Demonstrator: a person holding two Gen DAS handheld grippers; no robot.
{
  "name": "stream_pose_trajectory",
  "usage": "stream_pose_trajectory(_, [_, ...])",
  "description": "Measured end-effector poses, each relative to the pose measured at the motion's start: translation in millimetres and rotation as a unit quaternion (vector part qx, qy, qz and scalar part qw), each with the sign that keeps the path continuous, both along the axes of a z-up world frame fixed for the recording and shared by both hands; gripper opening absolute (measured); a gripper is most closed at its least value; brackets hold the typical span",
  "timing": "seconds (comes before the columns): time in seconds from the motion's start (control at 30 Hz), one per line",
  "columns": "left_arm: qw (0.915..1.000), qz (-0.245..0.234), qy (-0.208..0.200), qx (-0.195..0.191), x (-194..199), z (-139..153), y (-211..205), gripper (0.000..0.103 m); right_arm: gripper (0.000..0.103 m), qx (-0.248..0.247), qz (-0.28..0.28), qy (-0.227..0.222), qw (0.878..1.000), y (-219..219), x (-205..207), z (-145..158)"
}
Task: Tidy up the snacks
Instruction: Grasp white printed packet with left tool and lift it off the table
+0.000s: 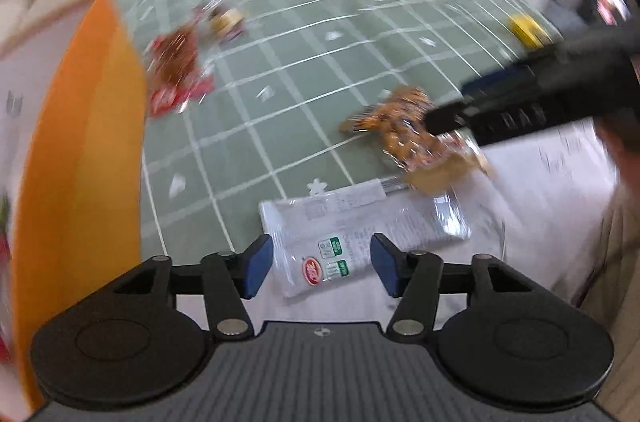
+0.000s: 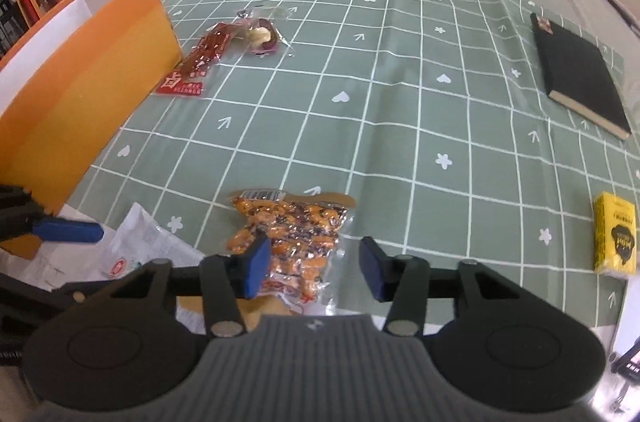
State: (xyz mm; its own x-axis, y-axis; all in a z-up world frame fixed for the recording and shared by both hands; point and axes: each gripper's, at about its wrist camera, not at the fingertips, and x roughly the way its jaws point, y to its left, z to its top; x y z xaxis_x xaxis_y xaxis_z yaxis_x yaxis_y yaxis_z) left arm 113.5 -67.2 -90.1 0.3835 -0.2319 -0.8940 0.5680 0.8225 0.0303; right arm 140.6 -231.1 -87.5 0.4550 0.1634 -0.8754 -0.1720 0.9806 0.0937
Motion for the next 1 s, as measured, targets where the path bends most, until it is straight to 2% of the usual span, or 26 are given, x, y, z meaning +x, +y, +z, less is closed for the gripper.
stream_pose_trajectory(0.1, [0.9952,-0.089,-0.025,0.034,-8,-1,-12,0.073,0.056,0.008,-0.003,0.006,1.000,0,-2,-1])
stream_pose_trajectory(0.17, [0.9870,-0.147,-0.032,0.057,-12,-4,-22,0.080,0.057,0.003,-0.004,0.006,1.000,2,-2,-1])
stream_pose_trajectory(0.2, [0.9813,-0.176,-0.034,0.070,-15,-7,-27,0.080,0.057,0.003,-0.005,0.006,1.000,3,-2,-1])
stream_pose_trajectory(0.33, [0.9664,-0.234,-0.035,0.101,-17,-21,-38,0.080,0.058,0.007,-0.008,0.010,1.000,2,-3,-2])
stream_pose_trajectory(0.63, [0.9557,-0.278,-0.019,0.095,-7,-26,-52,0.088,0.060,0.008,0.000,0.023,1.000,5,0,-7])
stream_pose_trajectory(0.73, [0.9589,-0.274,-0.002,0.074,6,-29,-57,0.088,0.063,0.010,0.003,0.024,1.000,7,2,-9])
stream_pose_trajectory(0.9, [0.9693,-0.240,0.039,0.036,19,-33,-56,0.088,0.071,0.013,-0.003,0.023,1.000,9,8,-13])
stream_pose_trajectory(1.0, [0.9725,-0.226,0.042,0.035,19,-32,-56,0.088,0.076,0.019,-0.010,0.021,1.000,11,14,-15])
